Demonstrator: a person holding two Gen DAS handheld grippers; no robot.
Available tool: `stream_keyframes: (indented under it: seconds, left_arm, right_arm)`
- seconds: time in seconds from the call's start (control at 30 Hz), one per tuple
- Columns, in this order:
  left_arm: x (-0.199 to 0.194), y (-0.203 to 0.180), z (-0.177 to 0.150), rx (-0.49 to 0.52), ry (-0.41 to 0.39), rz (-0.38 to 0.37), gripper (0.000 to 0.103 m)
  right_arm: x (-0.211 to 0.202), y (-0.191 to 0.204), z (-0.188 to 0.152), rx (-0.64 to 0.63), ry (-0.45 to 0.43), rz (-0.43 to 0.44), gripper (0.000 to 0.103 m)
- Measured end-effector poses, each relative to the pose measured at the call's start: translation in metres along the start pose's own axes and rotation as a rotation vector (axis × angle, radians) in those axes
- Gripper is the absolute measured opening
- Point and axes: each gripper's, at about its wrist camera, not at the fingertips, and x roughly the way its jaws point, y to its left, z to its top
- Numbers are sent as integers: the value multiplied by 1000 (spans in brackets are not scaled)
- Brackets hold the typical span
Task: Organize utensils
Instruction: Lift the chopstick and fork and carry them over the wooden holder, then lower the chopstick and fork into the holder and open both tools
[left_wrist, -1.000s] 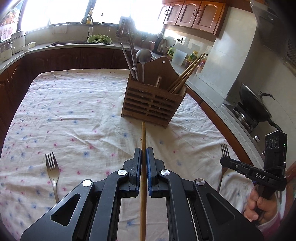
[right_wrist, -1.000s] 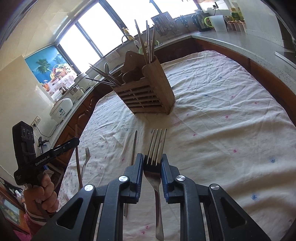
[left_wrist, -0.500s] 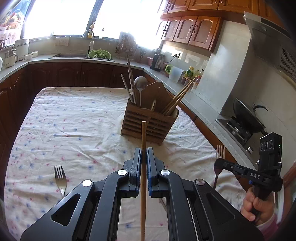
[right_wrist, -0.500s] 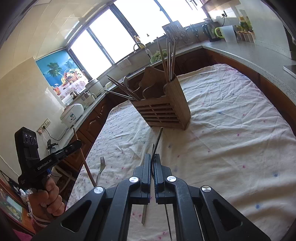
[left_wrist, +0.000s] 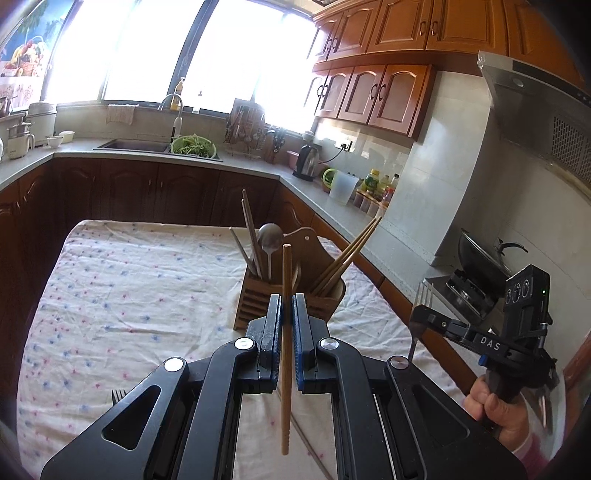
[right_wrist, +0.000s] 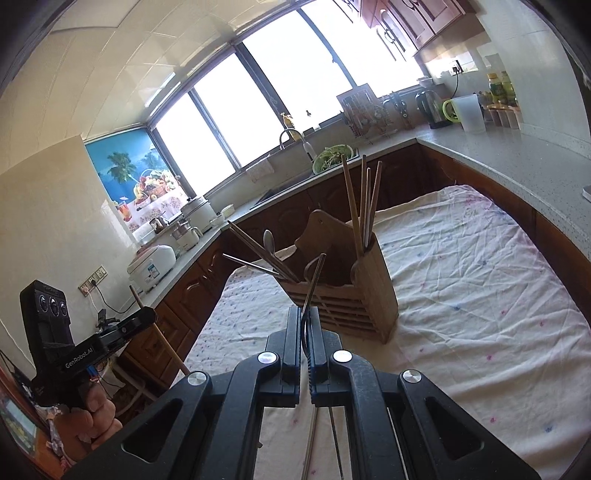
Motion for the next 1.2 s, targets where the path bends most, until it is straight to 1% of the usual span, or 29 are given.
stream_keyframes:
  seconds: [0.23, 0.47, 0.6, 0.73, 0.83, 1.0, 1.2]
  left_arm:
    - [7, -4, 38, 3, -101, -1, 5]
    - [27, -9, 80, 8, -168, 10, 5]
    - [39, -14, 104, 21, -227, 17, 5]
    - [59, -20, 121, 38, -274, 44, 5]
    - [78, -24, 125, 54, -289, 77, 5]
    - [106, -21, 113, 62, -288, 115, 5]
    - [130, -12, 89, 60, -220, 135, 5]
  right_arm:
    - [16, 6, 24, -38, -88, 46, 3]
    - [29, 10, 53, -84, -205, 80, 3]
    - [42, 10, 73, -98, -248, 95, 3]
    - [57, 6, 87, -96, -278, 104, 3]
    - [66, 4, 89, -113, -312, 98, 3]
    - [84, -4, 82, -146, -346, 80, 3]
    - [100, -15, 57, -198, -345, 62, 3]
